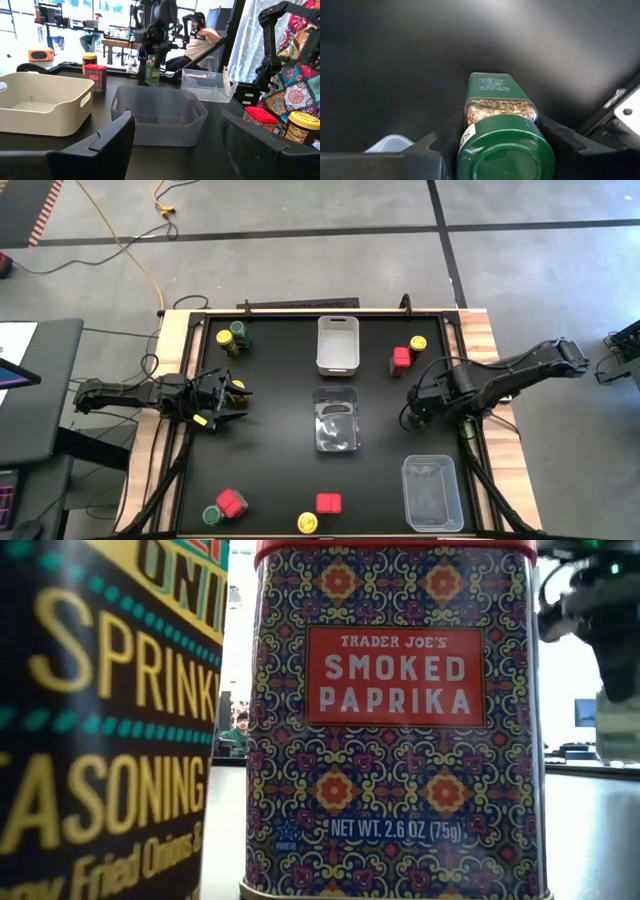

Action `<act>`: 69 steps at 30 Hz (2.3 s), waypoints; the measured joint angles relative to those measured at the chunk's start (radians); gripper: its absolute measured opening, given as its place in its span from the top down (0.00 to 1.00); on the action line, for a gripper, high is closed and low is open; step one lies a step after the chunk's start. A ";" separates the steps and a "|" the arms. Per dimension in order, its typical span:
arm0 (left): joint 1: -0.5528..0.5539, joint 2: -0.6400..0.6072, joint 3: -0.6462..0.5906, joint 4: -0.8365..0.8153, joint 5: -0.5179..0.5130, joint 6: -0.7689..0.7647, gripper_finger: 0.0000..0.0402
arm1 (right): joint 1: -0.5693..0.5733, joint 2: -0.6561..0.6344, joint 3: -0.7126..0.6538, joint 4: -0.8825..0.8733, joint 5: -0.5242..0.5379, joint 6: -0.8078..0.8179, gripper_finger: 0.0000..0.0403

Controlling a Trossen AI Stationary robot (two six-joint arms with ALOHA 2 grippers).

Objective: Sort spices by type
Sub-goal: Put the right green seasoning bottle into the transparent bin

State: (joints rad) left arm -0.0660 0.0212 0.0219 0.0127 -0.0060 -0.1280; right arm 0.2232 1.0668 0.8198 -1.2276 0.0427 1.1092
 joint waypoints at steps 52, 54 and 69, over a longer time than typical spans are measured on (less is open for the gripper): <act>0.000 0.000 0.000 0.000 0.000 0.000 0.31 | 0.812 0.442 0.339 0.068 0.010 -0.091 0.45; 0.000 0.000 0.000 0.000 0.000 0.000 0.31 | 0.801 0.442 0.315 0.082 0.007 -0.102 0.45; 0.000 0.000 0.000 0.000 0.000 0.000 0.31 | 0.720 0.436 0.222 0.154 -0.022 -0.202 0.44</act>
State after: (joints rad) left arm -0.0658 0.0214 0.0218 0.0126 -0.0063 -0.1280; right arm 0.9436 1.5030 1.0420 -1.0736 0.0208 0.9073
